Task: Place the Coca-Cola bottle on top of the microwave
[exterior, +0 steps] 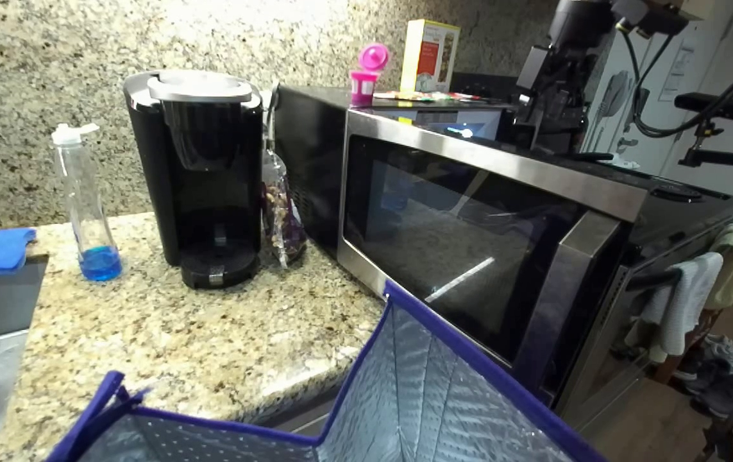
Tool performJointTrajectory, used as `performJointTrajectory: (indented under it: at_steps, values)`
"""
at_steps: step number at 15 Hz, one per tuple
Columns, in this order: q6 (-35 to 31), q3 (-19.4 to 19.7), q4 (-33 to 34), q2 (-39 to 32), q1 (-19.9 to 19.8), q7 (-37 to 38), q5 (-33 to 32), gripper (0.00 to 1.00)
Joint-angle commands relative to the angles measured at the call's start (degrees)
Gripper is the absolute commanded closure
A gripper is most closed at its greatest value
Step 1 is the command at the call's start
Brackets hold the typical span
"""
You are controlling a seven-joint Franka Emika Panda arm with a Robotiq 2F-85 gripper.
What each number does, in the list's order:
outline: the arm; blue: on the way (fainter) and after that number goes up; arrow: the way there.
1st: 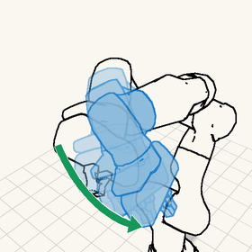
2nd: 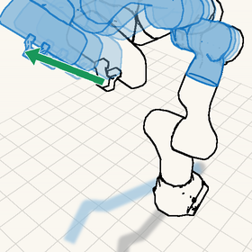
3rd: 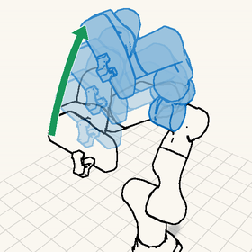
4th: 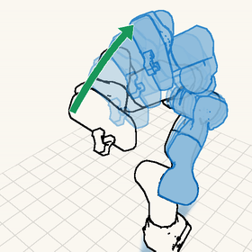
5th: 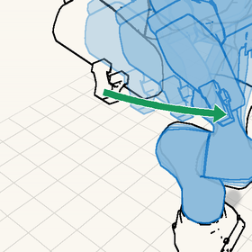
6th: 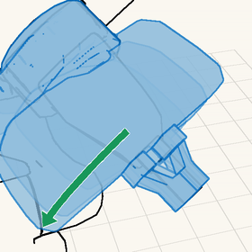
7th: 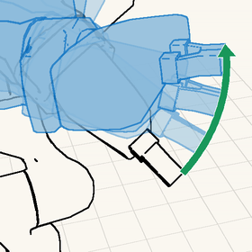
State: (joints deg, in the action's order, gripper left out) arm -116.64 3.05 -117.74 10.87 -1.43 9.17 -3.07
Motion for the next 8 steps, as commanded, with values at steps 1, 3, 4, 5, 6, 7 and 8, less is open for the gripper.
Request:
performJointTrajectory:
  at_steps: [1, 3, 4, 5, 6, 7, 8]
  values:
    - [5.7, -0.1, 4.1, -2.2, -0.6, -0.9, 2.3, 0.00]
    - [5.0, 0.0, 4.6, -2.6, -0.5, -1.6, 2.2, 0.00]
    - [4.1, -0.5, 2.8, -1.4, -0.6, -0.1, 0.7, 0.00]
    - [4.1, -0.5, 3.2, -1.7, -0.6, -0.1, 0.7, 0.00]
    - [4.1, -0.5, 3.4, -1.8, -0.6, -0.1, 0.7, 0.00]
    - [4.2, -0.5, 3.5, -1.9, -0.6, -0.1, 0.7, 0.00]
    - [4.2, -0.5, 3.5, -2.0, -0.6, -0.1, 0.7, 0.00]
